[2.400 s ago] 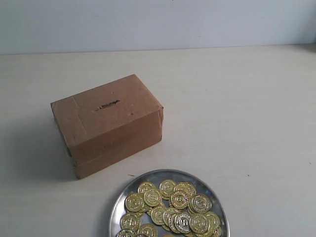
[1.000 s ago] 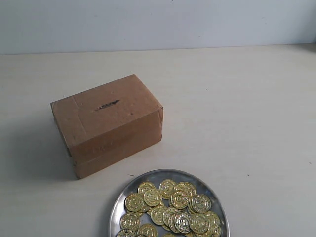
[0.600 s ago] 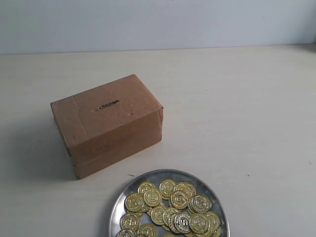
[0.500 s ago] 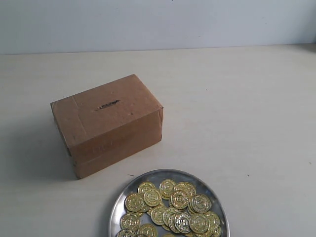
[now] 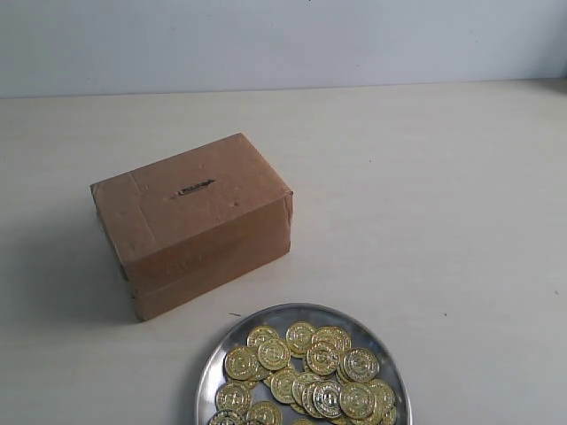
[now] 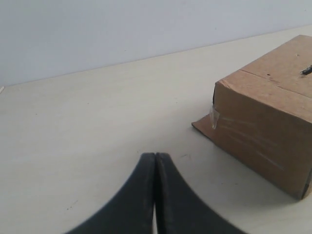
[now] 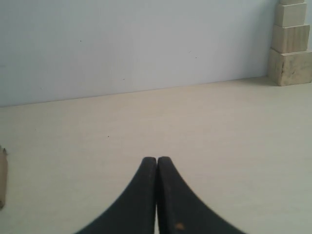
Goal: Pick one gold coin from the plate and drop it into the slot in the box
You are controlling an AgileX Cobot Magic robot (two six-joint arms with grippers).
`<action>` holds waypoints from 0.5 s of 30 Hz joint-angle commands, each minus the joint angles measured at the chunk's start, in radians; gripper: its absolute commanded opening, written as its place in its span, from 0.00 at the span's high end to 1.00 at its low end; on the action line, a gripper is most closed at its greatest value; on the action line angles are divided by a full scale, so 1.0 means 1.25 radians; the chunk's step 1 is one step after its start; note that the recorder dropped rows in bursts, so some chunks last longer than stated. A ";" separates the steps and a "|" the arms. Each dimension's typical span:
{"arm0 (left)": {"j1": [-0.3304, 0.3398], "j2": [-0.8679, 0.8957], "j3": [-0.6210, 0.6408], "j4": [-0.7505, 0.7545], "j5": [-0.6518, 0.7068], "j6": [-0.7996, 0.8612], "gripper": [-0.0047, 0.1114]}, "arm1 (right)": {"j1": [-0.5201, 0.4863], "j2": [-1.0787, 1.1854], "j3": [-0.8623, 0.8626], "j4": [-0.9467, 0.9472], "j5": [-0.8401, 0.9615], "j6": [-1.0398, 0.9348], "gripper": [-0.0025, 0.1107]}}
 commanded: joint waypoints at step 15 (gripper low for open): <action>0.001 -0.004 0.002 -0.004 -0.002 -0.003 0.96 | -0.002 -0.004 0.004 0.076 0.002 -0.211 0.98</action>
